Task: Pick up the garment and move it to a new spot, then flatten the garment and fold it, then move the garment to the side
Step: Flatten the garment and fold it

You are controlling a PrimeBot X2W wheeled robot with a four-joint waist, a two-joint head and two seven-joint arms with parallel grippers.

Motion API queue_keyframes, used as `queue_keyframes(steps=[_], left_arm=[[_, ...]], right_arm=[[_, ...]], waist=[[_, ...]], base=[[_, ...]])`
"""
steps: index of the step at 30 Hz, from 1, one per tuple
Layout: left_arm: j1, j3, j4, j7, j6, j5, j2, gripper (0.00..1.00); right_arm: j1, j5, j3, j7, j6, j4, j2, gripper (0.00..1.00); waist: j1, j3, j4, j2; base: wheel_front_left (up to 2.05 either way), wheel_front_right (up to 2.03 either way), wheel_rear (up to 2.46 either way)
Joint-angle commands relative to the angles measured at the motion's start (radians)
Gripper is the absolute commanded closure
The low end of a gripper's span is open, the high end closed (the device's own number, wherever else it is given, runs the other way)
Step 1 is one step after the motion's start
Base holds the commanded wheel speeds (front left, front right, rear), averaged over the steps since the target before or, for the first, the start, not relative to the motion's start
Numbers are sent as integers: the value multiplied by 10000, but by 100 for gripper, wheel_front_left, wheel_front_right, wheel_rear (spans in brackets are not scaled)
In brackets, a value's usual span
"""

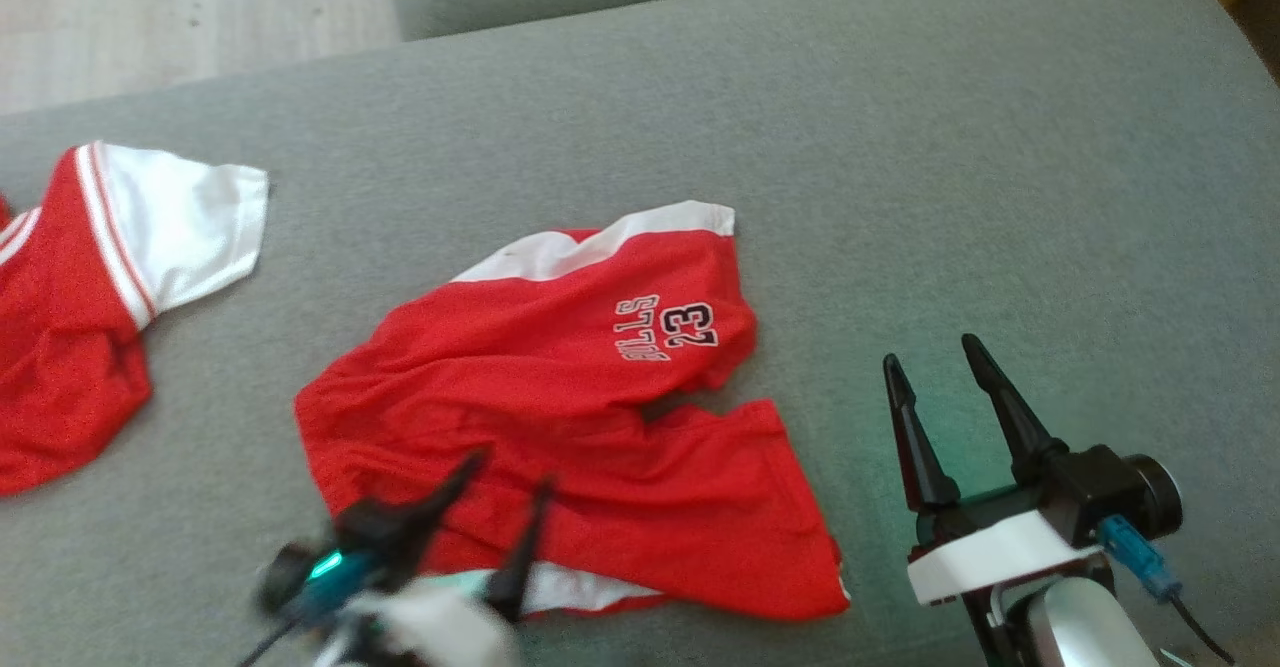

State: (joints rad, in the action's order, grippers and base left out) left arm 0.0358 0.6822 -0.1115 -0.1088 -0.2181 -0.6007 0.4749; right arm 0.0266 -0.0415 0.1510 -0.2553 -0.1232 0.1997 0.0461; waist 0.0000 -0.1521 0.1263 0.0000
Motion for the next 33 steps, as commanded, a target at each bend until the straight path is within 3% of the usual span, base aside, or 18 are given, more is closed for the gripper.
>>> queue_keyframes(steps=[1, 6, 10, 15, 20, 21, 22, 23, 24, 25, 26, 33], left_arm=[[992, -88, -250, -151, 199, 151, -170, 0], [2486, 1145, 804, -902, 1097, 854, -890, 0], [3056, 1787, 1576, -1510, 1789, 998, -1010, 0], [3149, 2015, 1769, -2141, 2231, 786, -637, 0], [3132, 2073, 1740, -2322, 2312, 696, -482, 0], [3141, 2076, 1782, -2339, 2315, 662, -508, 5], [3168, 2086, 1843, -2350, 2328, 646, -534, 22], [3204, 2113, 1913, -2370, 2361, 643, -552, 61], [3226, 2138, 1974, -2400, 2399, 611, -584, 85], [3226, 2138, 1974, -2400, 2399, 611, -584, 85], [3244, 2161, 2021, -2423, 2443, 571, -616, 100], [3390, 2104, 2206, -2251, 2442, 491, -764, 100]], right_arm=[[262, -25, 250, -65, -75, -278, 41, 0], [455, -154, 304, -65, -75, -303, 41, 0], [454, -244, 296, -65, -75, -323, 41, 0], [358, -321, 226, -65, -75, -381, 41, 0], [380, -366, 205, -65, -75, -435, 41, 0], [398, -373, 199, -65, -75, -442, 41, 0], [417, -376, 193, -65, -75, -448, 41, 0], [433, -378, 196, -65, -75, -452, 41, 0], [444, -378, 207, -65, -75, -454, 41, 0], [444, -378, 207, -65, -75, -454, 41, 0], [453, -376, 219, -65, -75, -452, 41, 0], [486, -391, 261, -65, -75, -435, 41, 0]], waist=[[0, -132, 161, 0], [0, -394, 681, 0], [0, -532, 1131, 0], [0, -583, 1480, 0], [0, -638, 1514, 0], [0, -651, 1503, 0], [0, -665, 1487, 0], [0, -677, 1474, 0], [0, -686, 1465, 0], [0, -686, 1465, 0], [0, -692, 1460, 0], [0, -715, 1491, 0]], base=[[0, 0, 0], [0, 0, 0], [0, 0, 0], [0, 0, 0], [0, 0, 0], [0, 0, 0], [0, 0, 0], [0, 0, 0], [0, 0, 0], [0, 0, 0], [0, 0, 0], [0, 0, 0]])
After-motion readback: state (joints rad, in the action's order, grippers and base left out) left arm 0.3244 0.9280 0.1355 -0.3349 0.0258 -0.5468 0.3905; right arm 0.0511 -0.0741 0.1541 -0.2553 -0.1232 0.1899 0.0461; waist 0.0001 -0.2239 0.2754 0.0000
